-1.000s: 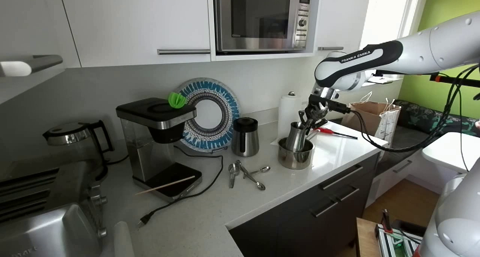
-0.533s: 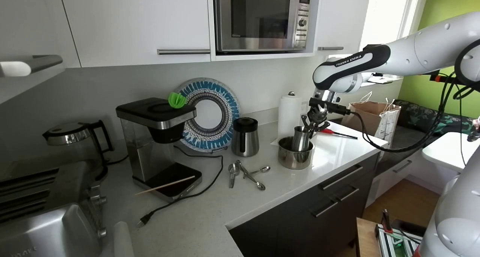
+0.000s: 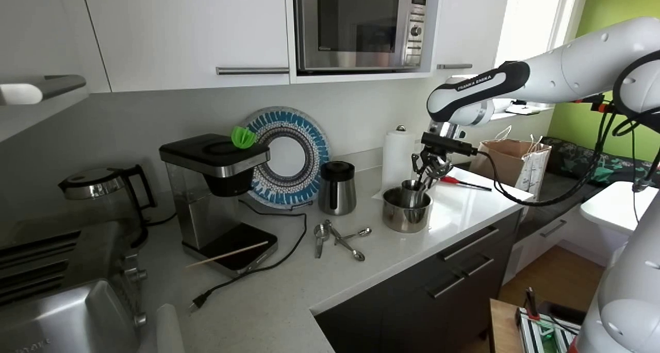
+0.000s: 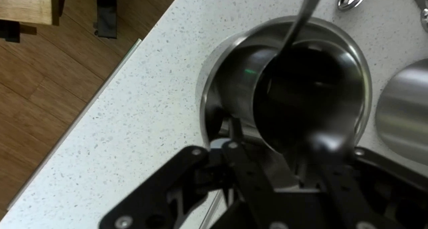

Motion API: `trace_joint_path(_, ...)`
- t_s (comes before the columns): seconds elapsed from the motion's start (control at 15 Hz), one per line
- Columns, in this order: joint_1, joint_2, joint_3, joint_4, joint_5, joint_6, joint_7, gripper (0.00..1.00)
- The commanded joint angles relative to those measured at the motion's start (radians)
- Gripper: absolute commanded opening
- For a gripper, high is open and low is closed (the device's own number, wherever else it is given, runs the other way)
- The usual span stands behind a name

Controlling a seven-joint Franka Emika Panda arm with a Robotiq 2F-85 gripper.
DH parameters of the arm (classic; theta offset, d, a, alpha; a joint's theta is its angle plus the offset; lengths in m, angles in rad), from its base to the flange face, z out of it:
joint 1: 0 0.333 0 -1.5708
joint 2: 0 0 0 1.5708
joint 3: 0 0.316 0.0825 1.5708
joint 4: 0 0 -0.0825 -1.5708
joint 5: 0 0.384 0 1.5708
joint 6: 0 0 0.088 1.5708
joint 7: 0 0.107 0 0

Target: Put the cup inside the pot

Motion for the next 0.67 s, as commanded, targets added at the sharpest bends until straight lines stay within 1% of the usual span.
trace_joint_path(0.0,-0.002,-0.010,-0.006,0.022,0.001,-0.018,0.022,0.67)
trace_joint_path(0.27,-0.017,-0.098,-0.008,0.002,-0.053,-0.032,0.018,0.97)
trace_joint_path(0.33,-0.019,-0.137,-0.005,-0.016,-0.072,-0.025,-0.006,1.00)
trace_joint_path(0.4,-0.023,-0.173,-0.002,-0.029,-0.095,-0.016,-0.028,1.00)
trace_joint_path(0.53,-0.031,-0.274,0.020,-0.076,-0.182,0.028,-0.077,1.00)
trace_joint_path(0.6,-0.037,-0.322,0.029,-0.084,-0.217,0.022,-0.099,1.00)
